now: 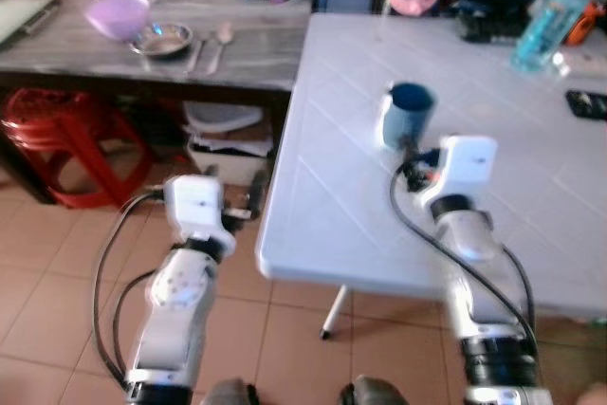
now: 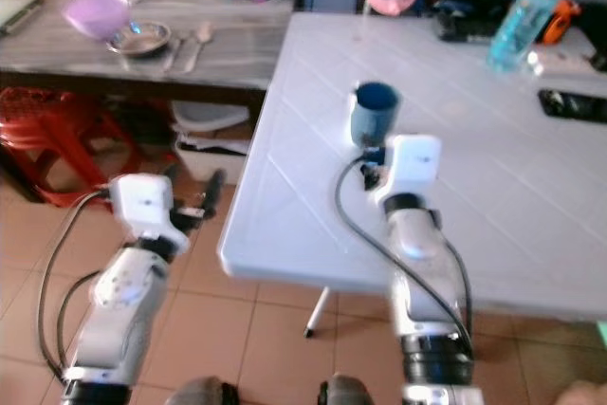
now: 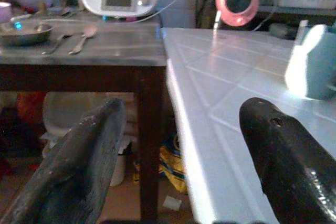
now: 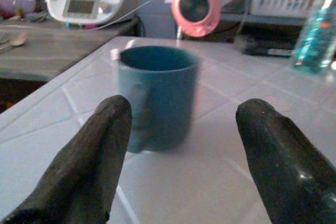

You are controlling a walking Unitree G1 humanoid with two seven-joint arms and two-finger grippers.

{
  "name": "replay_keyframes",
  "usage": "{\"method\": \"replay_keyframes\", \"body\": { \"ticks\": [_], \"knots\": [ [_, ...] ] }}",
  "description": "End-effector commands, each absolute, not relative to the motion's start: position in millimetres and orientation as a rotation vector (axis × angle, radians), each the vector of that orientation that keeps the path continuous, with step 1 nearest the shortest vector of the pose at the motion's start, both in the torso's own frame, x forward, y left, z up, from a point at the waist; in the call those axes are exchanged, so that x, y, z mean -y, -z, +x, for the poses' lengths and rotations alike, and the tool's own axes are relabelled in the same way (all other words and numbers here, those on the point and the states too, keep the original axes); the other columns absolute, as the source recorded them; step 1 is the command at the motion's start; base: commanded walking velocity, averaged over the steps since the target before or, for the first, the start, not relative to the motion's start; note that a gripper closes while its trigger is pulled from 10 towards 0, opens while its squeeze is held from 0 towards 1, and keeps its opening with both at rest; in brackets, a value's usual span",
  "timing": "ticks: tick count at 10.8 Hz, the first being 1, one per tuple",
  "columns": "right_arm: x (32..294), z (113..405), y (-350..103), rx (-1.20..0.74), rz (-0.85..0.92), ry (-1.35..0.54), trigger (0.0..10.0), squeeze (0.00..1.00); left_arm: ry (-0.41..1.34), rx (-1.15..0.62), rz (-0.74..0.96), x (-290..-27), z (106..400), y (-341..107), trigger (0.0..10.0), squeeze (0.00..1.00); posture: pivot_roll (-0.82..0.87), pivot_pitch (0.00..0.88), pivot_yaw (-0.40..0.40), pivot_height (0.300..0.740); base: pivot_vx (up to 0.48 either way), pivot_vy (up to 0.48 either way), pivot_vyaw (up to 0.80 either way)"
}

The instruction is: Setting the table

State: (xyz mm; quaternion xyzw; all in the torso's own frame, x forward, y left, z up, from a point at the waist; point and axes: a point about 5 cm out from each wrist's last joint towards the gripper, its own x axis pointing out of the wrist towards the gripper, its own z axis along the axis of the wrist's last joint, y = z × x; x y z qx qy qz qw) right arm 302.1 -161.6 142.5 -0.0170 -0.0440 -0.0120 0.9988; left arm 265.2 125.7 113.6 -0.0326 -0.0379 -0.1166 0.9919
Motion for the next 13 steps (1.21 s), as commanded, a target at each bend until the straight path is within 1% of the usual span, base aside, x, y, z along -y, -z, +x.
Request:
{"method": "replay_keyframes", "body": {
  "ticks": [1, 2, 3, 6, 7, 10, 11, 12, 13],
  "knots": [
    [156, 306, -146, 0.100, -0.019, -0.005, 10.0, 0.94, 0.236, 0.079, -0.056, -129, 264, -116, 10.0, 0.00, -0.04, 0.077, 0.023, 0.740, 0.000, 0.000, 0.00],
    [153, 311, -146, 0.095, -0.025, -0.026, 10.0, 1.00, 0.243, 0.076, -0.055, -129, 263, -117, 10.0, 0.00, -0.04, 0.100, 0.034, 0.740, 0.000, 0.000, 0.00],
    [152, 319, -145, 0.075, -0.017, -0.027, 10.0, 0.00, 0.249, 0.068, -0.055, -127, 262, -115, 10.0, 0.00, -0.04, 0.106, 0.032, 0.740, 0.000, 0.000, 0.00],
    [135, 339, -154, 0.064, -0.005, -0.078, 10.0, 0.00, 0.265, 0.055, -0.072, -118, 260, -113, 10.0, 0.00, -0.06, 0.131, 0.023, 0.740, 0.000, 0.000, 0.00],
    [130, 343, -155, 0.057, 0.005, -0.081, 10.0, 0.00, 0.265, 0.053, -0.070, -119, 259, -113, 10.0, 0.00, -0.05, 0.141, 0.019, 0.740, 0.000, 0.000, 0.00],
    [126, 347, -154, 0.032, -0.011, -0.063, 10.0, 0.00, 0.265, 0.049, -0.069, -120, 258, -113, 10.0, 0.00, -0.05, 0.161, 0.012, 0.740, 0.000, 0.000, 0.00],
    [129, 349, -150, 0.014, -0.012, -0.037, 10.0, 0.00, 0.267, 0.046, -0.073, -119, 257, -113, 10.0, 0.00, -0.05, 0.170, 0.013, 0.740, 0.000, 0.000, 0.00],
    [133, 353, -152, 0.016, -0.011, -0.014, 0.0, 0.00, 0.269, 0.045, -0.073, -120, 256, -114, 10.0, 0.00, -0.04, 0.184, 0.016, 0.740, 0.000, 0.000, 0.00],
    [134, 356, -154, 0.017, -0.019, -0.003, 0.0, 0.00, 0.270, 0.042, -0.068, -122, 255, -114, 10.0, 0.00, -0.04, 0.194, 0.019, 0.740, 0.000, 0.000, 0.00]
  ]
}}
